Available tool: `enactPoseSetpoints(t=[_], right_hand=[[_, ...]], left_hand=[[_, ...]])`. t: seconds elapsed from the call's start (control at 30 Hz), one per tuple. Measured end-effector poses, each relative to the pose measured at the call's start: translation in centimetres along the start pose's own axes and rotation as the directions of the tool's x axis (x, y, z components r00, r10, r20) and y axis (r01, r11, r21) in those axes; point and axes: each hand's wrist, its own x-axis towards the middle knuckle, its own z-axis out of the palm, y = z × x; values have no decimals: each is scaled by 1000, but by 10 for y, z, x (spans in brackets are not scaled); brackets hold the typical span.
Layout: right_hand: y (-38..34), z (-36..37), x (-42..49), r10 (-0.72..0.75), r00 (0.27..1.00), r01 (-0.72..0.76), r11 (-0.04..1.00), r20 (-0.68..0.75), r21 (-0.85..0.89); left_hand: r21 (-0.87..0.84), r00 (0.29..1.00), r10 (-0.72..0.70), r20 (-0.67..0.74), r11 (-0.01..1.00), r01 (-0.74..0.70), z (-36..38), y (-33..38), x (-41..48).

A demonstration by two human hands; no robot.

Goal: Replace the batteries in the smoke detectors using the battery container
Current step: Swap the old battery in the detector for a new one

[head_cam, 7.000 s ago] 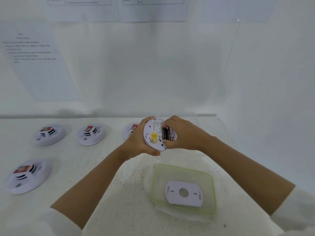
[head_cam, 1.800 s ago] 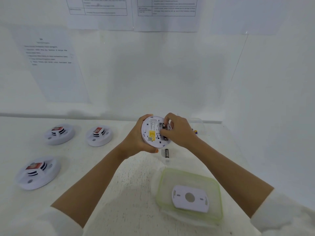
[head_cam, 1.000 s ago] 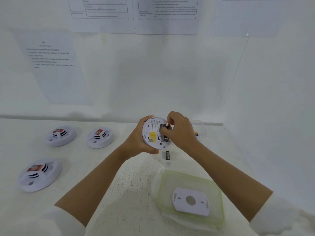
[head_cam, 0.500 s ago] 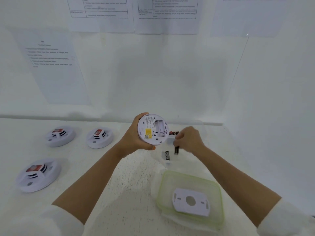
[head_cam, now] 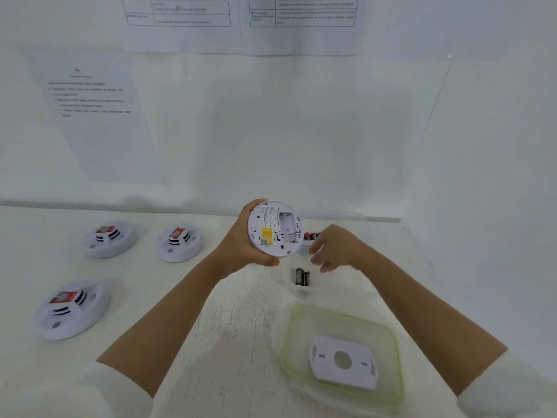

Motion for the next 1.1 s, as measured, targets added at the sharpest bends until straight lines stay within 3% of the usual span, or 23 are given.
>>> enactPoseSetpoints(t=[0.07,0.17,0.4,0.53,0.73,0.9,0.97,1.03,1.1], right_hand=[[-2,-19,11,-17,993,25,997,-115,68],[2,-27,40,-83,965,55,991,-247,-120],[13,-8,94,-108,994,104,954,2,-280],[13,-6,99,-104,993,119,928,60,-352],[8,-4,103,-140,990,142,900,35,-412],[2,-3,99,-264,964,253,906,13,-339],[5,-3,96,-281,957,251,927,-74,-278],[5,-11,90,-209,948,212,977,-239,-13],[2,-26,77,-112,926,237,915,-360,326]], left_hand=[[-8,1000,-3,-3,1000,3,-1,-1,3],[-15,1000,-7,-3,1000,7,-2,-3,9],[17,999,-30,17,999,29,-5,-12,26],[29,999,-33,36,999,32,-3,-17,32],[38,999,-27,42,999,26,0,-20,38],[33,999,-18,37,999,17,2,-17,36],[25,999,-17,33,1000,16,1,-16,33],[6,999,-17,30,1000,17,-1,-14,30],[-25,1000,-16,20,1000,16,-3,-12,27]])
